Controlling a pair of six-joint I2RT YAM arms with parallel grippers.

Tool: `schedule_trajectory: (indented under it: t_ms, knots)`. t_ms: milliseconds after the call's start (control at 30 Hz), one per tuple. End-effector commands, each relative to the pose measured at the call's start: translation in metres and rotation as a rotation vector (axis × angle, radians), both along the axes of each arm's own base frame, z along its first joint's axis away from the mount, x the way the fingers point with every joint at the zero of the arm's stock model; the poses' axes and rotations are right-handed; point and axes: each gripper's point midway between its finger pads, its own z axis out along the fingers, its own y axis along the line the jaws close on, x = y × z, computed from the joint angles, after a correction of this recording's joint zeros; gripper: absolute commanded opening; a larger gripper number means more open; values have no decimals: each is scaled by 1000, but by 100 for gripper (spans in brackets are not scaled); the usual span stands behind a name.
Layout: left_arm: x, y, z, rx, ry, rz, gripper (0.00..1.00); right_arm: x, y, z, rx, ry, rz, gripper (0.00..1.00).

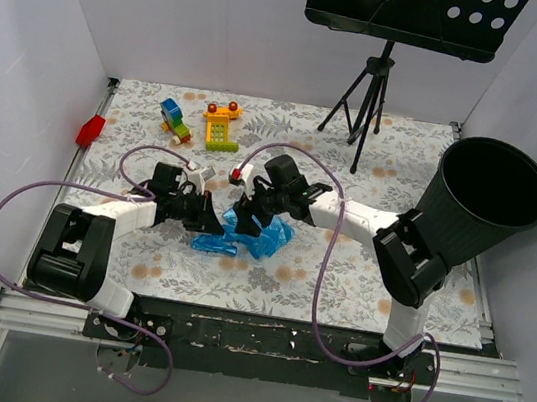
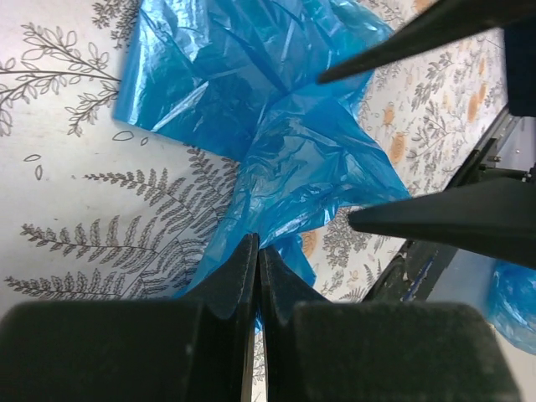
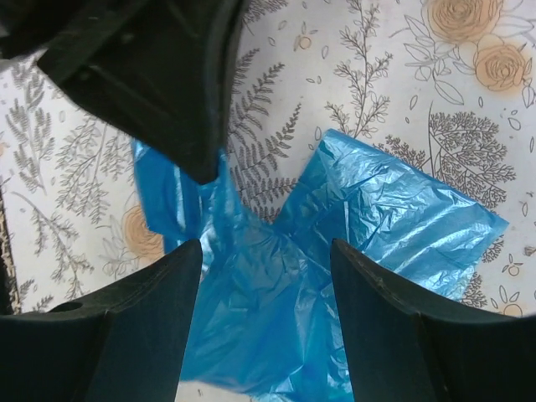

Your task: Put the trash bags into the trash bin

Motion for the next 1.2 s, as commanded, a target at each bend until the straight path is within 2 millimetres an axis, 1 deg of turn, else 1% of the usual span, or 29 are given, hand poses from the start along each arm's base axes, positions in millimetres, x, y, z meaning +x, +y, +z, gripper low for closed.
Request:
schedule_trajectory:
  t_ms: [0, 100, 233, 333, 400, 433, 467, 500, 533, 567, 600, 633, 700, 767, 800, 933, 967, 1167]
  knots:
    - [2, -7, 24, -71, -46, -21, 0, 18, 18, 10, 32, -10, -60, 71]
    - [3, -8, 29, -91, -52, -22, 0, 16, 21, 3, 26, 18, -54, 70]
    - [1, -9, 31, -111, -50, -31, 0, 20, 26, 2, 45, 40, -84, 68]
    - [1, -10, 36, -133, -57, -39, 0, 21, 32, -6, 46, 82, -99, 67]
    - [0, -11, 37, -144, -56, -44, 0, 20, 34, -10, 53, 116, -106, 65]
    - [0, -11, 38, -146, -59, -46, 0, 17, 35, -11, 64, 154, -98, 60]
    - [0, -11, 37, -144, -58, -43, 0, 16, 38, -8, 97, 177, -84, 55]
    - [0, -11, 37, -144, -56, -37, 0, 15, 38, -11, 102, 210, -90, 47]
    - [1, -11, 38, -148, -60, -36, 0, 15, 36, -15, 98, 239, -115, 37]
    - [1, -10, 38, -153, -57, -26, 0, 17, 33, -20, 86, 260, -146, 23]
    - [1, -11, 39, -162, -56, -17, 0, 18, 31, -26, 66, 271, -172, 6]
    - [3, -11, 40, -170, -57, -5, 0, 21, 28, -32, 44, 272, -206, 1]
    - [4, -11, 43, -191, -61, 13, 0, 25, 23, -41, 14, 298, -277, 1]
    - [-1, -13, 45, -207, -51, 10, 0, 34, 19, -47, -11, 296, -356, 1]
    - [-4, -13, 45, -218, -44, 2, 0, 39, 9, -57, -65, 303, -439, 1]
    - [-15, -20, 60, -286, -73, -78, 0, 59, -16, -81, -191, 279, -691, 1]
    - [-16, -21, 63, -300, -80, -96, 0, 61, -25, -89, -228, 278, -749, 1]
    - [-31, -31, 74, -349, -108, -179, 0, 69, -46, -111, -286, 308, -980, 1]
